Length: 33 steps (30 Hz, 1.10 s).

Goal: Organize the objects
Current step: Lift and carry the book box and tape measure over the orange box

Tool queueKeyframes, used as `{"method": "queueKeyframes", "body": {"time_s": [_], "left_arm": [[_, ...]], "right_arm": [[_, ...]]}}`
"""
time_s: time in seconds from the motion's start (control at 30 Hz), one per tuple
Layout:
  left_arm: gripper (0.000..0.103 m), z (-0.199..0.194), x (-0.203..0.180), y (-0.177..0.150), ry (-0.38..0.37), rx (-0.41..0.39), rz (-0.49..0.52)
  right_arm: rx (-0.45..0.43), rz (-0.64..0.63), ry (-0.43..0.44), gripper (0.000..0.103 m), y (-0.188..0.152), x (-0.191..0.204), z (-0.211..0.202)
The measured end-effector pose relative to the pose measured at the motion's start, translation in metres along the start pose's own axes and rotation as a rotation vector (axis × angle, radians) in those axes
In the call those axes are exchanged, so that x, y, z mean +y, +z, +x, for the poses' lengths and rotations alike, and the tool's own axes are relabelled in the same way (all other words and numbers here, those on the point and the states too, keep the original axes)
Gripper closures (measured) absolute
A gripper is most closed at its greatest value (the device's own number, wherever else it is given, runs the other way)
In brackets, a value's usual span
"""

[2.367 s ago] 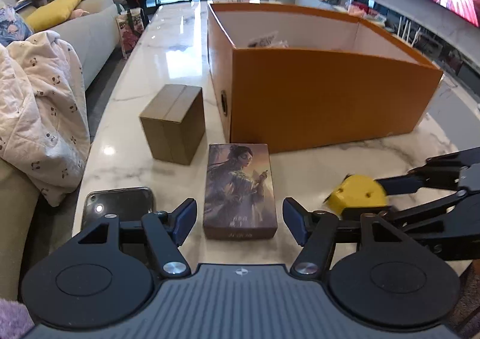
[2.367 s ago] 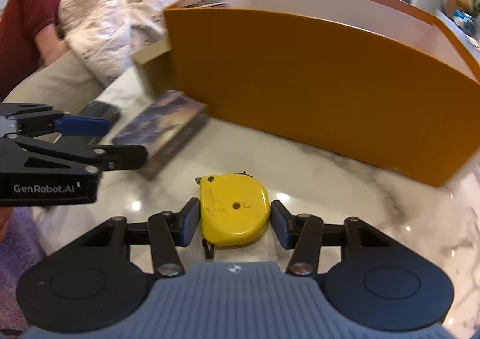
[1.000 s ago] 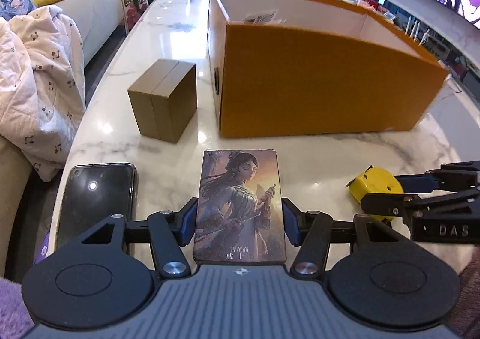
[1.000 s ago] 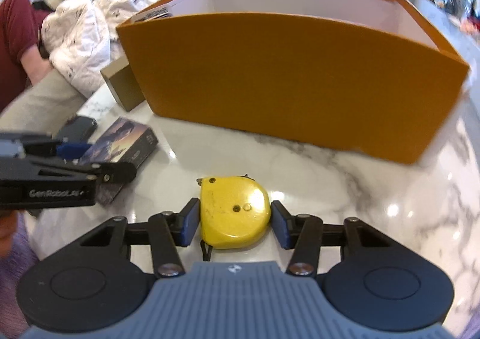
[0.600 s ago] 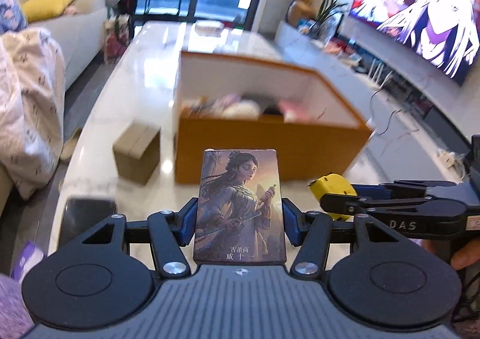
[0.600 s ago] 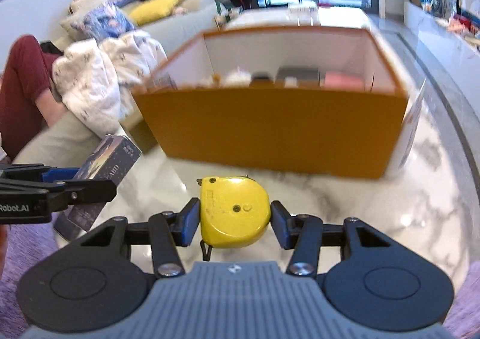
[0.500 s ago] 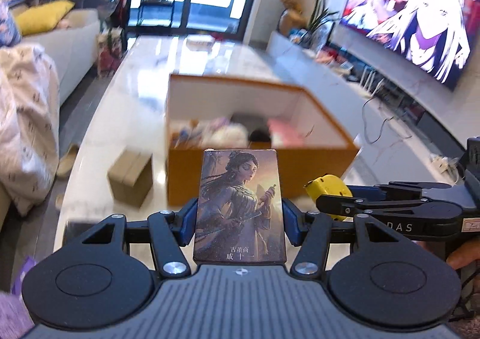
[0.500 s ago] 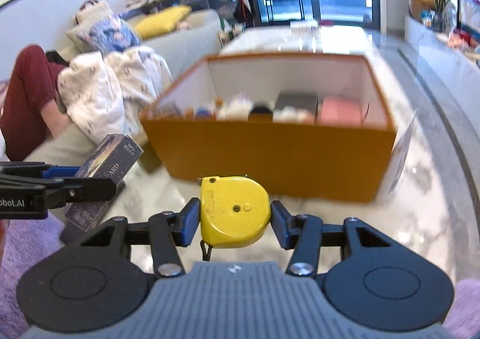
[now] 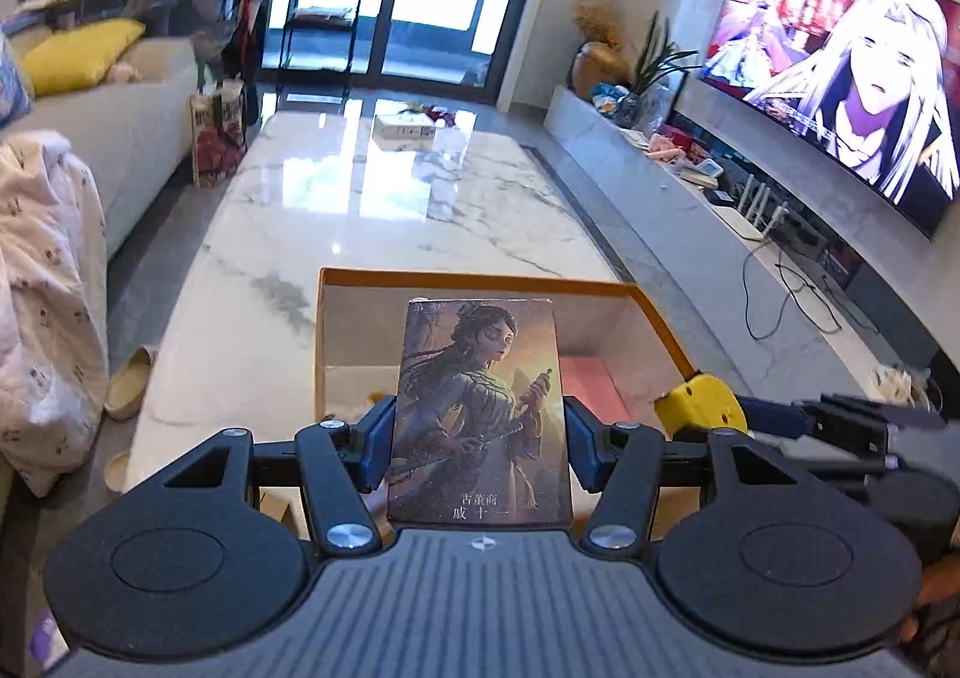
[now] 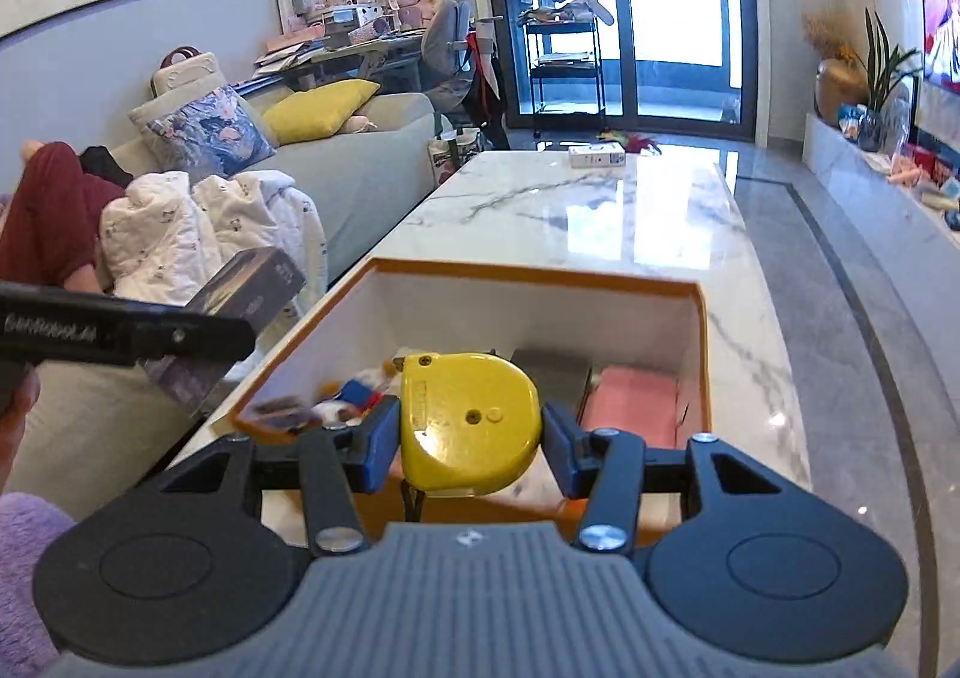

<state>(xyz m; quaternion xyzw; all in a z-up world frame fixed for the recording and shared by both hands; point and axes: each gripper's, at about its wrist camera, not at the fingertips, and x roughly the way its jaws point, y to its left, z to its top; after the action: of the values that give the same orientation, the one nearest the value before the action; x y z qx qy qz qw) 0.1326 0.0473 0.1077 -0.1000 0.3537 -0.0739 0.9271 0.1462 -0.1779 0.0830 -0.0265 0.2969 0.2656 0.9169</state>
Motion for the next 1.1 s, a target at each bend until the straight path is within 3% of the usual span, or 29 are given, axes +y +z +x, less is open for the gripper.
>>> {"method": "queueKeyframes", "body": {"time_s": [0.27, 0.47, 0.73, 0.97, 1.1], "left_arm": [[0.038, 0.080, 0.011, 0.021, -0.001, 0.097, -0.044], [0.037, 0.133, 0.011, 0.028, 0.076, 0.190, -0.003], [0.037, 0.167, 0.013, 0.024, 0.117, 0.278, 0.006], [0.037, 0.190, 0.018, 0.025, 0.108, 0.379, -0.007], [0.036, 0.190, 0.020, 0.024, 0.099, 0.380, -0.005]], "right_arm": [[0.041, -0.001, -0.018, 0.051, 0.019, -0.019, 0.056], [0.072, 0.016, -0.013, 0.051, 0.026, -0.037, 0.088], [0.095, 0.052, 0.012, 0.051, 0.020, -0.049, 0.112], [0.116, 0.070, 0.018, 0.051, 0.012, -0.051, 0.119], [0.117, 0.072, 0.019, 0.051, 0.011, -0.051, 0.118]]}}
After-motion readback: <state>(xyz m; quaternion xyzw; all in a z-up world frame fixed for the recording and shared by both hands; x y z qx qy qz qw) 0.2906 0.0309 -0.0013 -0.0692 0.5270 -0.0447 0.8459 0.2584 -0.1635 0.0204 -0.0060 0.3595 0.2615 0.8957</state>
